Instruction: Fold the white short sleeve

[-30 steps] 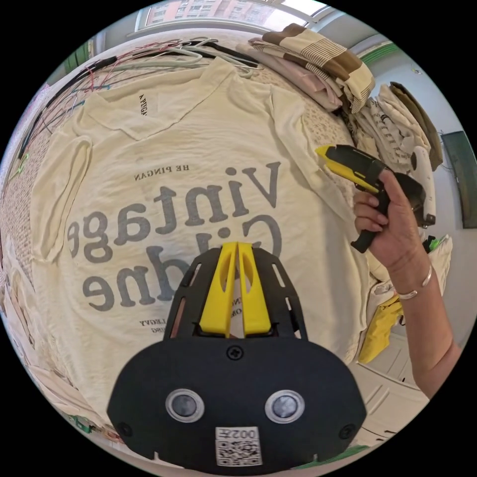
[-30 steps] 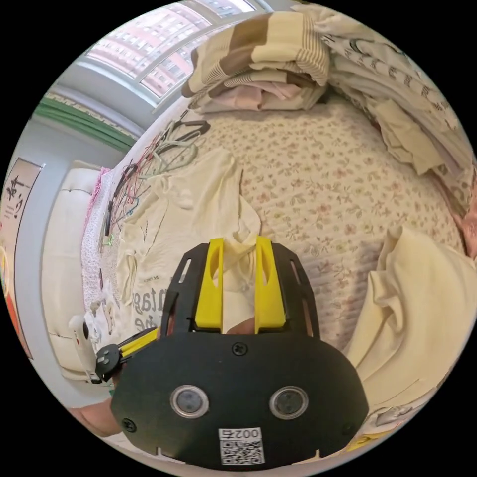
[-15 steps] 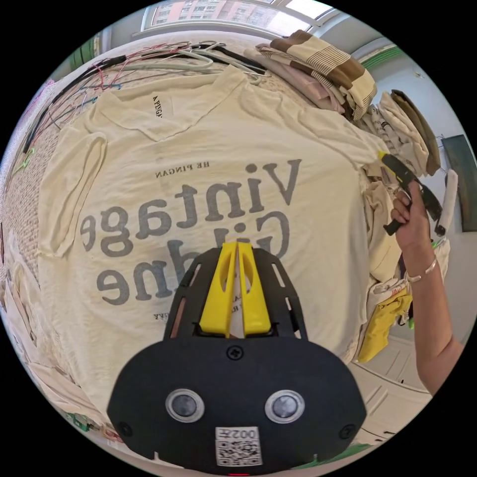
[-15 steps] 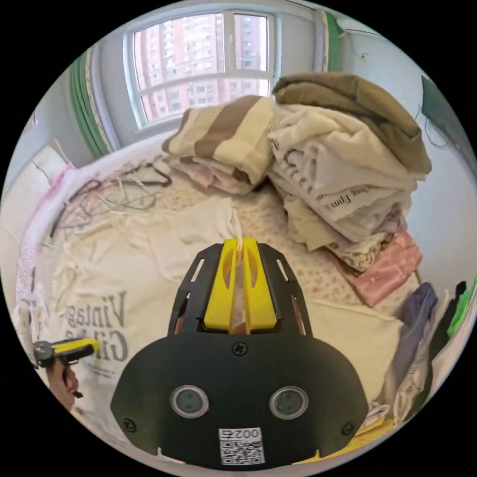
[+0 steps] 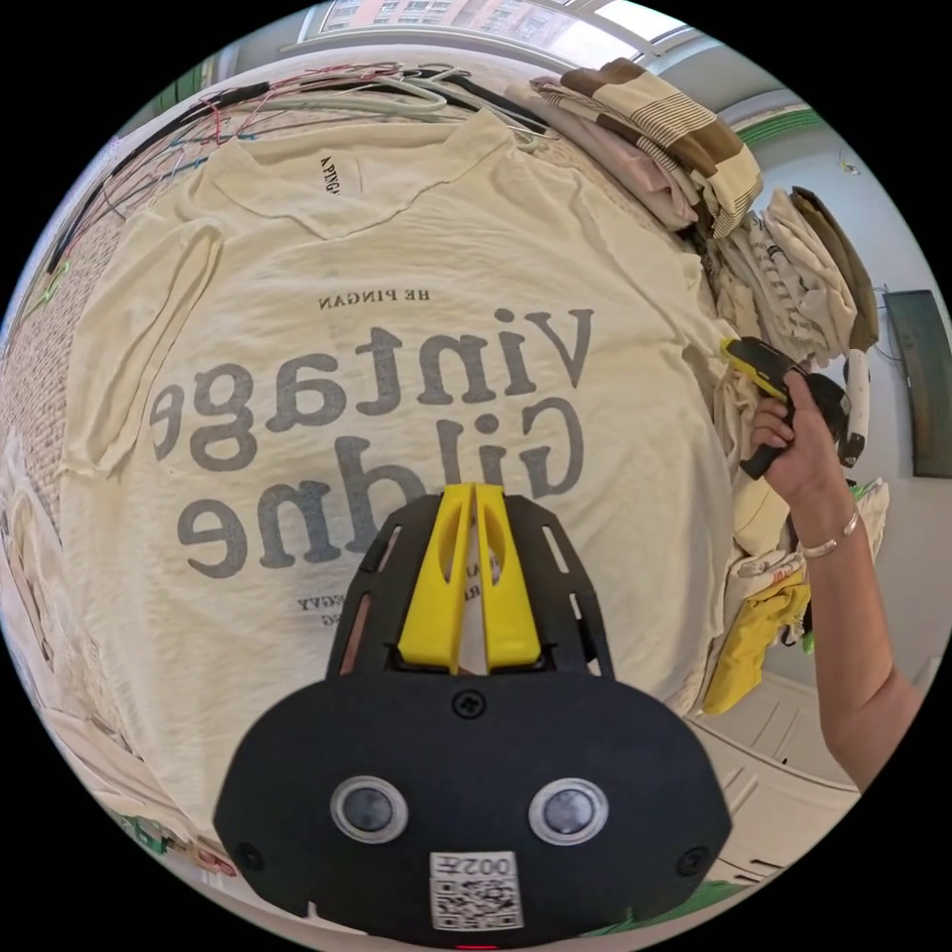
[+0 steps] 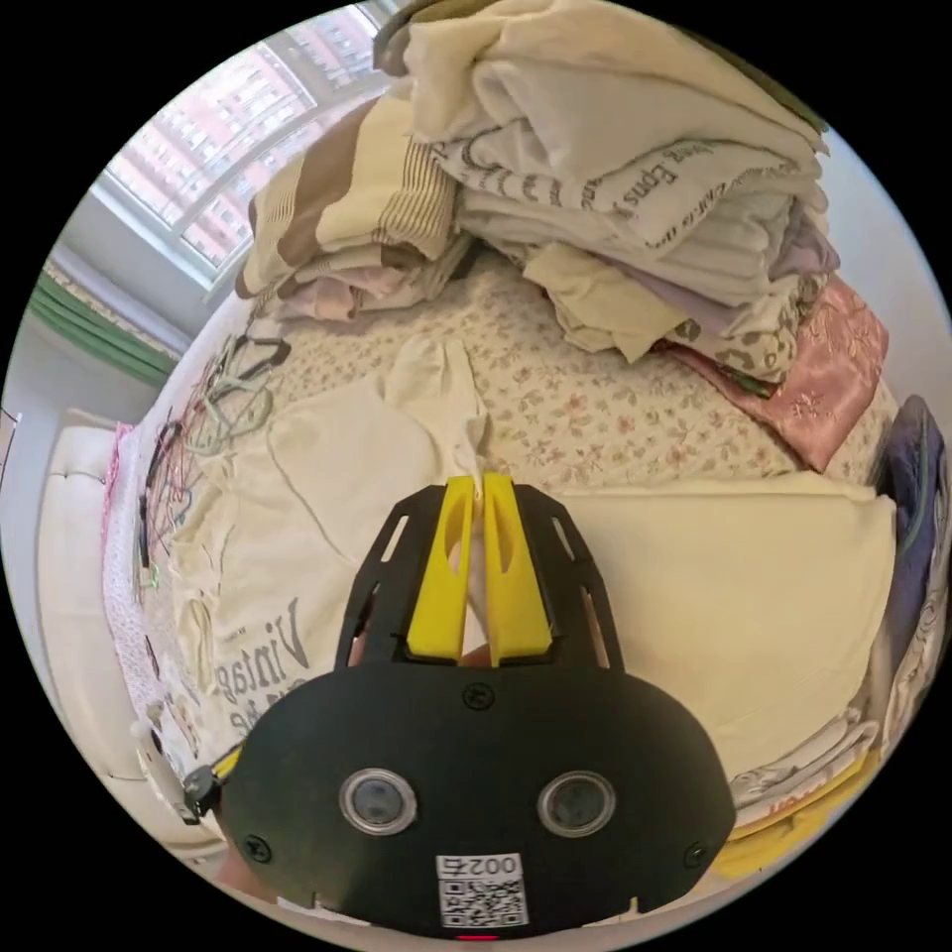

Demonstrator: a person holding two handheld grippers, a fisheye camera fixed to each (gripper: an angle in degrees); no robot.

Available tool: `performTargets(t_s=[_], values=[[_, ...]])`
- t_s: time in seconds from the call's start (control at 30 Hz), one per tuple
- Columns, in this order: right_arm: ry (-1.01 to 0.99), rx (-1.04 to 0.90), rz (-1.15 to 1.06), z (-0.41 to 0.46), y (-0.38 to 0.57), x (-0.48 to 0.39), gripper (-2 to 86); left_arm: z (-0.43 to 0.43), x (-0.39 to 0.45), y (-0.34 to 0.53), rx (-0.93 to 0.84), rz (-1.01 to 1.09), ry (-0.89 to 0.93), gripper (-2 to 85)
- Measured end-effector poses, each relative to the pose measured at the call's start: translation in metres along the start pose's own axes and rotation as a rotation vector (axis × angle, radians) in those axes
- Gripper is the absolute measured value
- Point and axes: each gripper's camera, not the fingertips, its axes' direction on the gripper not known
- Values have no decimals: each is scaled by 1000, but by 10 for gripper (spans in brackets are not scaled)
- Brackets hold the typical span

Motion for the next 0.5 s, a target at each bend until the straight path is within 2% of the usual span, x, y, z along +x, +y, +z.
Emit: performTargets(t_s=[0.07, 0.17, 0.2, 0.27, 0.37, 0.5], values=[[55, 118, -164, -19, 6, -43, -2, 4, -1, 5, -2, -6, 21, -9], [107, 262, -646, -33, 48, -139, 2, 9, -1, 11, 3, -11, 36, -9], [100, 241, -825, -27, 72, -168, 5, 9, -1, 12, 7, -12, 38, -9], [148, 185, -979, -10, 103, -197, 16, 7, -2, 16, 29, -15, 43, -10], [199, 48, -1070, 14, 135, -210, 54, 3, -4, 13, 60, -14, 46, -11], [163, 51, -977, -3, 149, -198, 85, -4, -4, -2, 104, 19, 74, -8]])
